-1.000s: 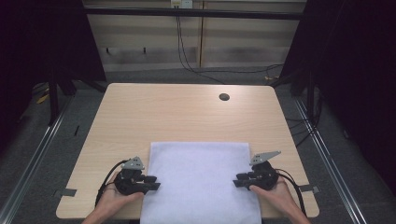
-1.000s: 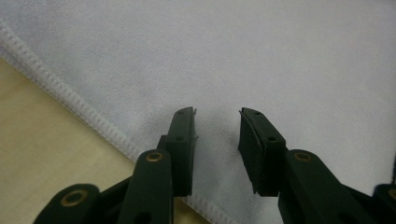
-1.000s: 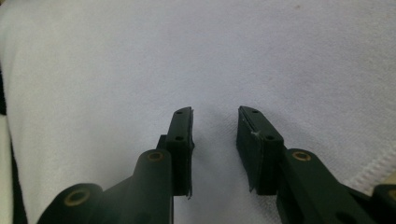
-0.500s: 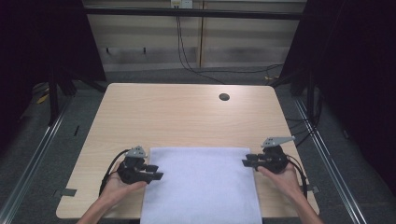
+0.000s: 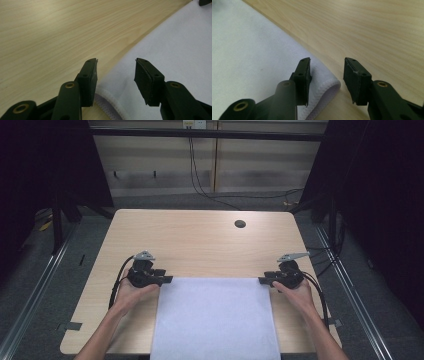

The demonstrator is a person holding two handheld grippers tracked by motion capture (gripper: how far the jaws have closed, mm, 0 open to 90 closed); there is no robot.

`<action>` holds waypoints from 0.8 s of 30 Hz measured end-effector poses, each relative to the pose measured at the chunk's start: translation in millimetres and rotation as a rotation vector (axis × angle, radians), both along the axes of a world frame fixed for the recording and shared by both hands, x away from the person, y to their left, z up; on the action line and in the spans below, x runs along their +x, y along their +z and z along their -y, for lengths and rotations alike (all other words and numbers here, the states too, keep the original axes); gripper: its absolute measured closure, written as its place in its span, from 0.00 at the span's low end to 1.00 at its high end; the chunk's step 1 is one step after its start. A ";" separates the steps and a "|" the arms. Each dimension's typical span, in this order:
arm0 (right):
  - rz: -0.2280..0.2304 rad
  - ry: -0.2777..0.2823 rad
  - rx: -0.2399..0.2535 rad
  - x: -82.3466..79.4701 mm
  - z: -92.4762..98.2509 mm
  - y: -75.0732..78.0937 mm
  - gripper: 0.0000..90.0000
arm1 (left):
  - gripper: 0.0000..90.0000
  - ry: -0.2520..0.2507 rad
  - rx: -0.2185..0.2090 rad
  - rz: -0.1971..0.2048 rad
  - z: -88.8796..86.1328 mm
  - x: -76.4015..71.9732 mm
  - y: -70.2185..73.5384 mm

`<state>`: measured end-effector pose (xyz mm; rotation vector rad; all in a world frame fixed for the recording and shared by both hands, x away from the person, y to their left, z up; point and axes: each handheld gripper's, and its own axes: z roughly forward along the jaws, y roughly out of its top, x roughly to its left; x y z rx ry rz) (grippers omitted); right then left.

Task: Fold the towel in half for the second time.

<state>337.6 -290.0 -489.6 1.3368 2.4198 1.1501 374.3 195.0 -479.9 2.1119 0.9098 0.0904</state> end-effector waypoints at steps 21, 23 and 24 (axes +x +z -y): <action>-0.073 0.048 0.001 -2.2 -4.3 -10.6 0.92 | 0.82 -0.133 0.068 -0.034 -2.8 5.6 -17.6; -0.080 0.053 0.002 -3.1 -4.3 -10.0 0.93 | 0.89 -0.148 0.069 -0.033 -3.6 2.4 -16.8; -0.081 0.056 0.000 -3.5 -4.6 -9.3 0.94 | 0.91 -0.145 0.077 -0.034 -4.5 0.9 -16.0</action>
